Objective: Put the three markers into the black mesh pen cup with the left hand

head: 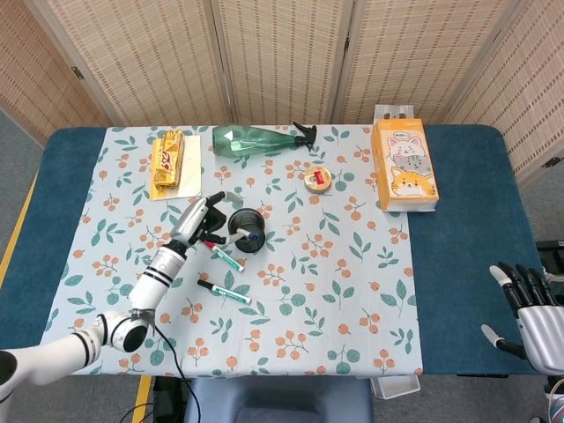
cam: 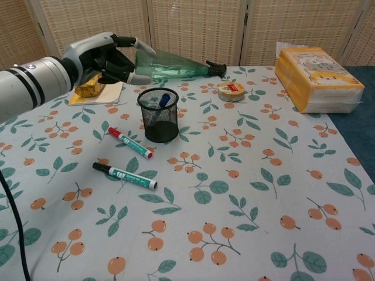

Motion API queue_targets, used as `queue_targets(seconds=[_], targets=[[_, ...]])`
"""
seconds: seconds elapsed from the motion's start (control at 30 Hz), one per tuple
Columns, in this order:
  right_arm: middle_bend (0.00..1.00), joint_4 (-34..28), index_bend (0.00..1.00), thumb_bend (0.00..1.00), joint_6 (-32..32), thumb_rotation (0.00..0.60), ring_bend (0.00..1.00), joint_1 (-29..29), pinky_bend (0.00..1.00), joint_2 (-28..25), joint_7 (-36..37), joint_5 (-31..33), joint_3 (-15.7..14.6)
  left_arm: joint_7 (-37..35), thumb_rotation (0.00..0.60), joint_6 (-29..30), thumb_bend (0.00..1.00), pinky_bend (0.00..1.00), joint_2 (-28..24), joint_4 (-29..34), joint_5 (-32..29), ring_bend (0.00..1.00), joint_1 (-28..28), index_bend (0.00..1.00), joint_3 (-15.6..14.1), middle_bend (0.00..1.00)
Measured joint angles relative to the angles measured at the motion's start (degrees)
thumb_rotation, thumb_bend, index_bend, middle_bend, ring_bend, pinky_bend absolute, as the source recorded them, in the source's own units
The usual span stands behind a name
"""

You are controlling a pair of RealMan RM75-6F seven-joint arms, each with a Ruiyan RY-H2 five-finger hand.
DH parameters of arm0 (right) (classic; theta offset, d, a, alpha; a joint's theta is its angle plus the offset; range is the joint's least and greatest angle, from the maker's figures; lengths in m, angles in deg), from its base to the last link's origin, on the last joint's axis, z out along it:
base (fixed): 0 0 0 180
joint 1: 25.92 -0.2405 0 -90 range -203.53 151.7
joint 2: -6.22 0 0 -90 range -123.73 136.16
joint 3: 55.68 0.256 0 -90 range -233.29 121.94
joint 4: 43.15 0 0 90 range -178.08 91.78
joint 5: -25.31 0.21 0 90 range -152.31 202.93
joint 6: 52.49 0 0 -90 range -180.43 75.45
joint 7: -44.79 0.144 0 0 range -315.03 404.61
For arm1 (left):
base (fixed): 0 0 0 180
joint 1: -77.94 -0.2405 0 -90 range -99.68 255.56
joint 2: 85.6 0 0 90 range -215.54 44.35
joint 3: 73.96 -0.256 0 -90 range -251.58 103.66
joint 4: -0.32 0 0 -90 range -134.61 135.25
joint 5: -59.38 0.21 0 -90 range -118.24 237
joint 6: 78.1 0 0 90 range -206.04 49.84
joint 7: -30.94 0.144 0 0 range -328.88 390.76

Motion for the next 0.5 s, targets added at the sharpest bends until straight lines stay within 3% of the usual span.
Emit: queue_targets(seconds=[0.27, 0.4, 0.5], targets=[[0.05, -0.29, 0.05, 0.2, 1.07, 0.6, 0.03, -0.72, 0.0, 0.57, -1.82, -0.63, -0.25, 17.26, 0.6, 5.71, 0.23, 1.0, -17.28, 22.79, 4.83, 1.0, -7.39, 0.42, -6.58, 1.0], [0.05, -0.31, 0.05, 0.2, 1.39, 0.6, 0.03, -0.89, 0.0, 0.82, -2.34, -0.64, -0.33, 26.86, 0.6, 6.25, 0.23, 1.0, -23.67, 28.48, 7.43, 1.0, -10.33, 0.42, -11.62, 1.0], [0.05, -0.3, 0.05, 0.2, 1.76, 0.6, 0.03, -1.04, 0.0, 0.9, -2.56, -0.52, -0.34, 33.75, 0.6, 6.3, 0.23, 1.0, -24.83, 29.66, 9.73, 1.0, -11.76, 0.42, -14.79, 1.0]])
